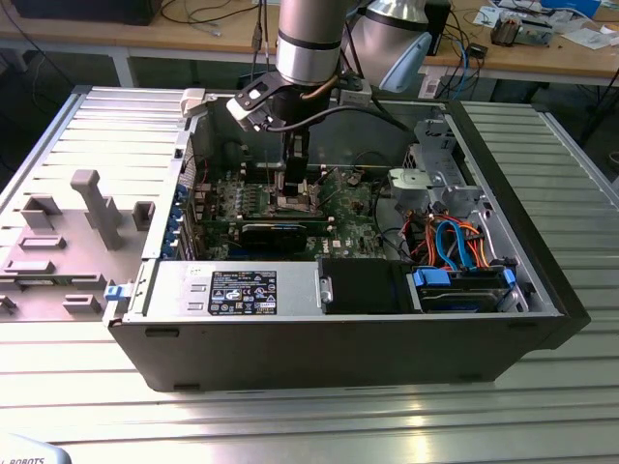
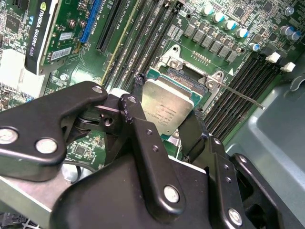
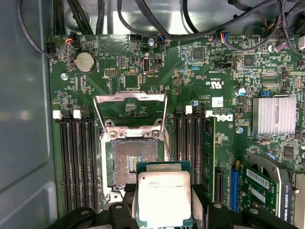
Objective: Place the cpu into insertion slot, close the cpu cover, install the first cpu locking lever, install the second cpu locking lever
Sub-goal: 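Place the cpu into insertion slot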
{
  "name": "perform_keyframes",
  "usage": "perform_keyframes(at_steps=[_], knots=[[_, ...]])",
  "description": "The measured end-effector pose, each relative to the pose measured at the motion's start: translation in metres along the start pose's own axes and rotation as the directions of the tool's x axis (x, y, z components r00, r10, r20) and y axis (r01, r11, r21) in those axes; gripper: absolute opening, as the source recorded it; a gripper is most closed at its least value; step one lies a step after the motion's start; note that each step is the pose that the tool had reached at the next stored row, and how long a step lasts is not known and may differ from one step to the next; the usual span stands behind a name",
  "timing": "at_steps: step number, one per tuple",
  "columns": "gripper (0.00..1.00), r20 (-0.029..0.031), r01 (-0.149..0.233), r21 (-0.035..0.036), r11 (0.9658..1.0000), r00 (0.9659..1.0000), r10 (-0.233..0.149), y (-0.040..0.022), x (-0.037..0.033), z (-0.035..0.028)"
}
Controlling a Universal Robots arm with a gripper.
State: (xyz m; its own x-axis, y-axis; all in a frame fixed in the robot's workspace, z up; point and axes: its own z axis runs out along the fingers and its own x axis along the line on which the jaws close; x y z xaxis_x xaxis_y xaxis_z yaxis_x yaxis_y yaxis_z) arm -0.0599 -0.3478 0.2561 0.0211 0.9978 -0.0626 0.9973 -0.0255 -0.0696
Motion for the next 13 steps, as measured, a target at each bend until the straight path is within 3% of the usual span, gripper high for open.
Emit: perform_keyframes(at_steps=[5, 6, 8, 13], knots=[[0.55, -0.0016, -0.004, -0.0581, 0.9983, 1.0000, 0.003, -0.0001, 0.0000, 0.0007], [0.55, -0.0020, -0.005, -0.0734, 0.9973, 1.0000, 0.004, -0.0001, 0.0001, 0.0009], [0.55, -0.0028, -0.006, -0.0941, 0.9955, 1.0000, 0.006, -0.0002, 0.0001, 0.0012], [0.55, -0.0028, -0.006, -0.0964, 0.9953, 1.0000, 0.006, -0.0002, 0.0001, 0.0011]])
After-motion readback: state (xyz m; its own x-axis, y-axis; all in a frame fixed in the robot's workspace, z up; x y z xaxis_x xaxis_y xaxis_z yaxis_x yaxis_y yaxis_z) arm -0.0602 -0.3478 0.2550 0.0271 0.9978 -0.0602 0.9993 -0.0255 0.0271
